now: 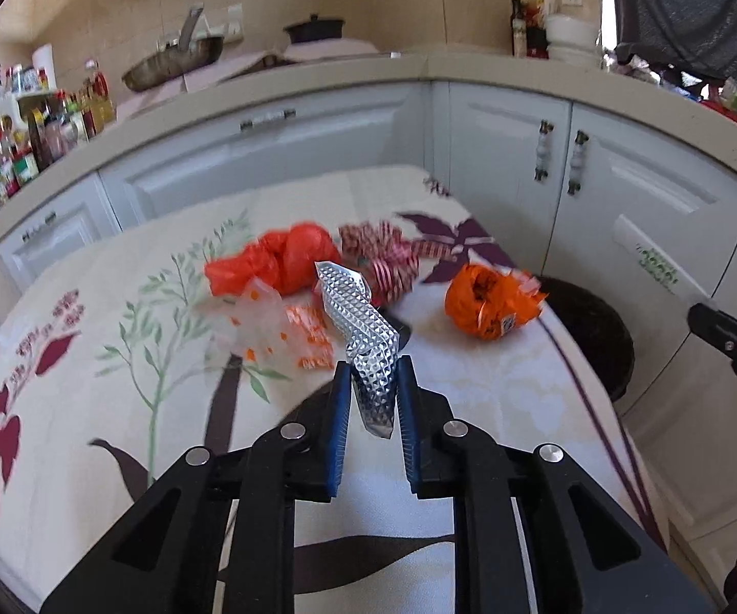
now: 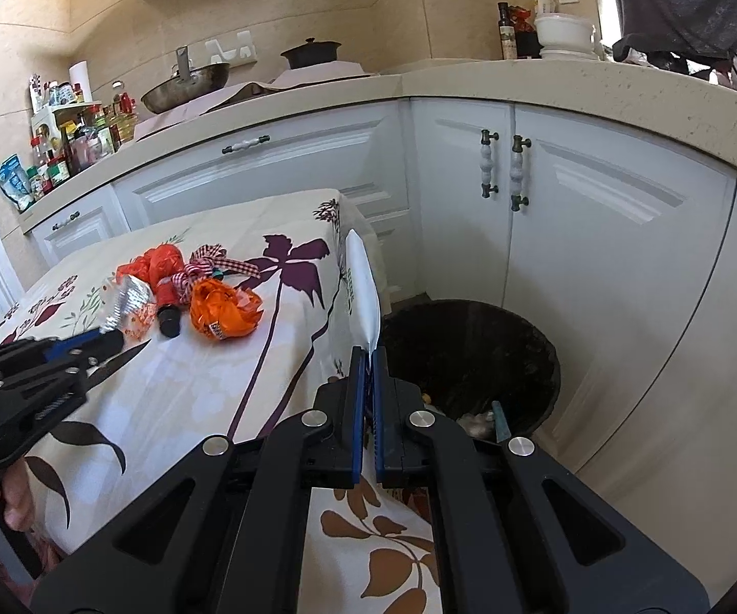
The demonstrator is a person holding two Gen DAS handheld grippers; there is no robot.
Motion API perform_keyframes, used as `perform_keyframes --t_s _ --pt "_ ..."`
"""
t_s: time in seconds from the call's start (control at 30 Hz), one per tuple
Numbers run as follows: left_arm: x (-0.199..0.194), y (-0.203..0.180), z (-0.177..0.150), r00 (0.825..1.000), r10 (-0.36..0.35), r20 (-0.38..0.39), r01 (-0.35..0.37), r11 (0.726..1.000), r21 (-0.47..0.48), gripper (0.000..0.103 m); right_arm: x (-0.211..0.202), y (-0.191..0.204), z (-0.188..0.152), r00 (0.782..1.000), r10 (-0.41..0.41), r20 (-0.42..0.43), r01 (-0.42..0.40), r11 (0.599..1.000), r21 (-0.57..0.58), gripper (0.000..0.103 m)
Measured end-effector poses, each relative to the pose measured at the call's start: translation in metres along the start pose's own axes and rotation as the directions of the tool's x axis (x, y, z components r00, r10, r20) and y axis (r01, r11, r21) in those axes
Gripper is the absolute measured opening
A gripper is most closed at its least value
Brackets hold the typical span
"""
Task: Collect trash
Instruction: 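Grasp the silver foil packet with the left tool while the right tool carries the strip toward the bin, then carry the foil packet and foam strip over the black bin and open both tools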
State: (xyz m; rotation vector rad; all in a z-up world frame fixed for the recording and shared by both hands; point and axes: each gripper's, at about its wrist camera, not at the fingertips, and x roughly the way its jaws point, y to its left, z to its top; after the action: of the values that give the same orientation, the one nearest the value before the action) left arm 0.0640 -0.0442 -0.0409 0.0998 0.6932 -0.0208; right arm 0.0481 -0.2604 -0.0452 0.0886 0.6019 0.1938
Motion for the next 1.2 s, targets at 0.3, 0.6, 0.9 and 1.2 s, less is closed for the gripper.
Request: perform_keyframes --t_s 0.3,0.6,0.9,1.2 --pt "-0.008 -0.020 0.025 0.995 -0.075 0.064 0.074 0.997 0.022 0.017 -0.003 -0.007 0.010 0.999 -0.033 0.029 0.032 0.999 0.006 0.003" --pt "0.013 -0.060 0.049 0.983 -0.164 0.078 0.161 0.986 0.042 0.016 0.001 -0.030 0.022 0.994 -0.095 0.055 0.093 0.995 0.036 0.003" --pt "0.035 -0.097 0.072 0.976 -0.198 0.091 0.191 0.979 0.074 0.016 0.016 -0.061 0.032 0.988 -0.140 0.060 0.136 0.988 0.072 0.003" --pt "0.049 -0.114 0.086 0.975 -0.194 0.108 0.185 0.979 0.083 0.016 0.033 -0.085 0.042 0.980 -0.182 0.078 0.173 0.979 0.108 0.003"
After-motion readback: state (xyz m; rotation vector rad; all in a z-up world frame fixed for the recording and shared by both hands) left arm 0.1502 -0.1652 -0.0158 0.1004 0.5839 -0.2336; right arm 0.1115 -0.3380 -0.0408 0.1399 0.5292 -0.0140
